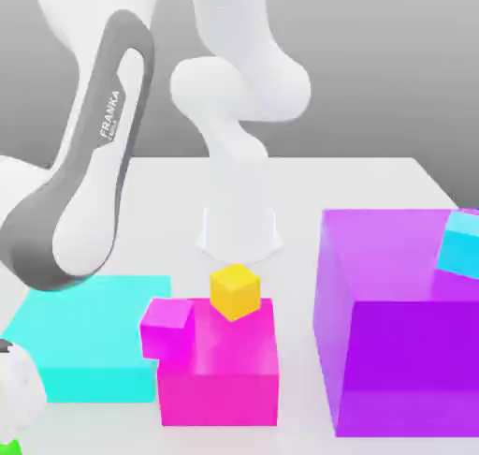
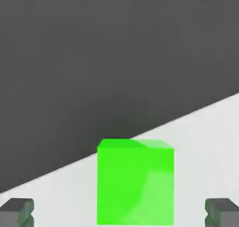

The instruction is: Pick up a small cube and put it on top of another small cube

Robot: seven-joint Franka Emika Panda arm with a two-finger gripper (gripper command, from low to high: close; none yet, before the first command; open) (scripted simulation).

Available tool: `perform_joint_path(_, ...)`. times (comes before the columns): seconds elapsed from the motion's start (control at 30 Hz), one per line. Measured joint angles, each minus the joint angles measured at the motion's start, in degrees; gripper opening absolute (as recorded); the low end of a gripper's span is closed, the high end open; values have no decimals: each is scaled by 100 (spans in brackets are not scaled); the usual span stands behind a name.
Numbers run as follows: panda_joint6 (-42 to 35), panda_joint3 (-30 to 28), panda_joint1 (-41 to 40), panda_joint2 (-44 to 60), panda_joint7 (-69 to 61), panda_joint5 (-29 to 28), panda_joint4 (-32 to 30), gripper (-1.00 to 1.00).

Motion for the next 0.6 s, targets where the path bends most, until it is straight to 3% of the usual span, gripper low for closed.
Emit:
perform_joint_path(0.03, 151, 71, -59, 209, -50, 73, 50, 0)
perform_joint_path(0.07, 240, 114, -95, 333, -80, 116, 80, -100)
perform_joint_path(0.3, 226, 111, -95, 320, -86, 120, 77, -100)
perform_joint_path(0.43, -281, -121, 102, -385, 98, -116, -124, -100)
perform_joint_path(0.6, -600, -147, 443, -1355, 496, -203, -806, -100)
